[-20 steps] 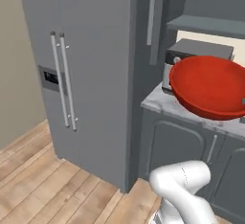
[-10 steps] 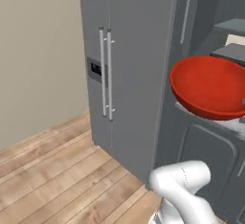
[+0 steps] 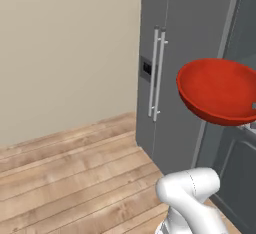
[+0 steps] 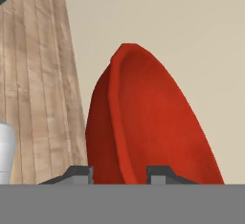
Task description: Move the bowls from the cabinet to the plates on the dining table.
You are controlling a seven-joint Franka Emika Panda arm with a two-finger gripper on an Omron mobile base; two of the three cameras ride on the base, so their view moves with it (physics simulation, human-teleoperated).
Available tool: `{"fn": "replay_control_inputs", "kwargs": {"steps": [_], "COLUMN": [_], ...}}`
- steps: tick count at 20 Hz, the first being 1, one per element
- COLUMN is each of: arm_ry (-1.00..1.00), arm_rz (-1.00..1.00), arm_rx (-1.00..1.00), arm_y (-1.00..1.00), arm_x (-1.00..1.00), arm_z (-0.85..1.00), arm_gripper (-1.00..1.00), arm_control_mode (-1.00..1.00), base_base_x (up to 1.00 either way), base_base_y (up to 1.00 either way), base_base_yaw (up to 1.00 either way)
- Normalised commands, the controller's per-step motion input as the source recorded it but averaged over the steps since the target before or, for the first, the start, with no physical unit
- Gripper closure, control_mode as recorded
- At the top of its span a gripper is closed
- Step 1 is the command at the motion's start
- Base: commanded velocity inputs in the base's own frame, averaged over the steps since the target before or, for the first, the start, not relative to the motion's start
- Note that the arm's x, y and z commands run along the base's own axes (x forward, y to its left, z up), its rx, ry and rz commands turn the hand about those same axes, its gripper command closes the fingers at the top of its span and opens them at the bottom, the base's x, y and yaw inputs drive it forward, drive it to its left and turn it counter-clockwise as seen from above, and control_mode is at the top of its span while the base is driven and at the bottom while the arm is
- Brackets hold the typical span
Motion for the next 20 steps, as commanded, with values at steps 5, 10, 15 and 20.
{"fn": "replay_control_inputs", "kwargs": {"steps": [5,10,15,20], "arm_ry": [0.0,0.0,0.0,0.0], "arm_rz": [0.0,0.0,0.0,0.0], "arm_rx": [0.0,0.0,0.0,0.0], "arm_y": [0.0,0.0,0.0,0.0], "arm_x": [0.0,0.0,0.0,0.0], "arm_z": [0.0,0.0,0.0,0.0], "arm_gripper": [1.0,1.0,1.0,1.0], "arm_control_mode": [1.0,1.0,1.0,1.0], "base_base_x": [0.0,0.0,0.0,0.0], "base_base_y": [0.14,0.14,0.14,0.16], "base_base_yaw": [0.5,0.5,0.5,0.5]}}
